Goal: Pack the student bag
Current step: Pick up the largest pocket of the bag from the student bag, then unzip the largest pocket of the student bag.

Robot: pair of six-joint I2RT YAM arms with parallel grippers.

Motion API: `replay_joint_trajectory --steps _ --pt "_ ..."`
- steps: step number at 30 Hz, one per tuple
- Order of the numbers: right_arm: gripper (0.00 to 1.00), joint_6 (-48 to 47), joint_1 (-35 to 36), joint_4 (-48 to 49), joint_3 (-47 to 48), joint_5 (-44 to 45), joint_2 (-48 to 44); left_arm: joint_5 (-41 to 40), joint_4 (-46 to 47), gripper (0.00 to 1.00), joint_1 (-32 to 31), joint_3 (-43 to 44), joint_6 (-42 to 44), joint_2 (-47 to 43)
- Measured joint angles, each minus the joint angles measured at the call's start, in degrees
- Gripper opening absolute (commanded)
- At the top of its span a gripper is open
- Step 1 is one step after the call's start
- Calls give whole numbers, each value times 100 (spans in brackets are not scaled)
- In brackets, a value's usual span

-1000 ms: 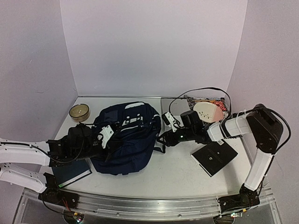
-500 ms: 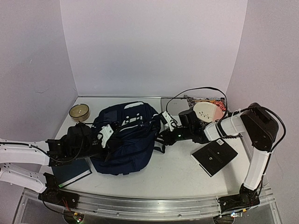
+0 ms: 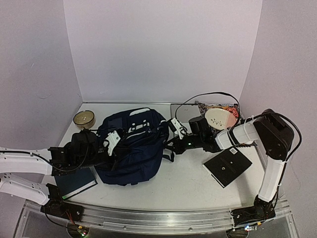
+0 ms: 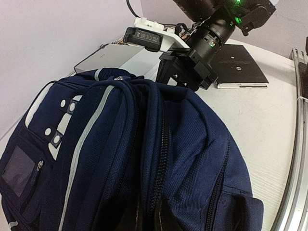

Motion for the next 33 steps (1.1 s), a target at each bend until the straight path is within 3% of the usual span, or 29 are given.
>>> replay_joint_trajectory --steps 10,23,33 --pt "0 26 69 -394 -510 387 -745 -363 44 0 -24 217 -105 430" --pt "0 249 1269 -1009 -552 1242 -1373 -745 87 0 -33 898 -672 1483" --pt "0 588 1591 -1256 -657 1531 -1911 -933 194 0 -45 1254 -1131 2108"
